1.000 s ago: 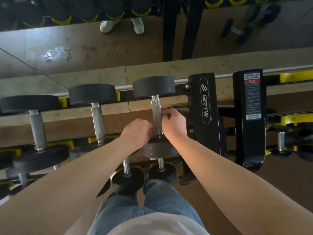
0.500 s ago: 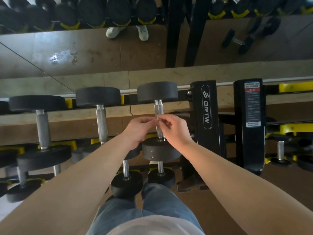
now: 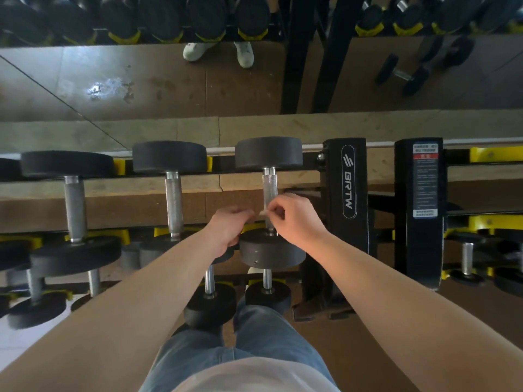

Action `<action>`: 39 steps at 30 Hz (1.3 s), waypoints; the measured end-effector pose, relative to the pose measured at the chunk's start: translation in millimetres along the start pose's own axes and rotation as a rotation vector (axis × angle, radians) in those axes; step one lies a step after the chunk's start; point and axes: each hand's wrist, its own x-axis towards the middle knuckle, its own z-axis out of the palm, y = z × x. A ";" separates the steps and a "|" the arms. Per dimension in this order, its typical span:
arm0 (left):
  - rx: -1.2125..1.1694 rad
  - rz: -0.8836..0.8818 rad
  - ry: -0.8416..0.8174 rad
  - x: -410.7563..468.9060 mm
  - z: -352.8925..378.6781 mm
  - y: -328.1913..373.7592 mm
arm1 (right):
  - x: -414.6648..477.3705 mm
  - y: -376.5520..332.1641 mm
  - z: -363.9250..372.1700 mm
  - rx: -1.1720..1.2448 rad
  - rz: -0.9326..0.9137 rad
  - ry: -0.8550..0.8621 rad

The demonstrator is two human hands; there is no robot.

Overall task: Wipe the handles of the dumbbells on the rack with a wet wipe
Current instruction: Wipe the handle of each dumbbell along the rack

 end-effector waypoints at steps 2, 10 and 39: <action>0.012 -0.012 -0.009 -0.5 -2.5 0.8 | 9.9 -2.2 -5.4 0.076 0.072 0.094; 0.006 -0.025 -0.027 -4.0 -2.2 9.2 | 15.9 2.1 -9.9 0.188 0.190 0.206; -0.060 -0.001 -0.045 0.5 6.9 16.3 | 46.3 -12.0 -15.9 0.606 0.547 0.203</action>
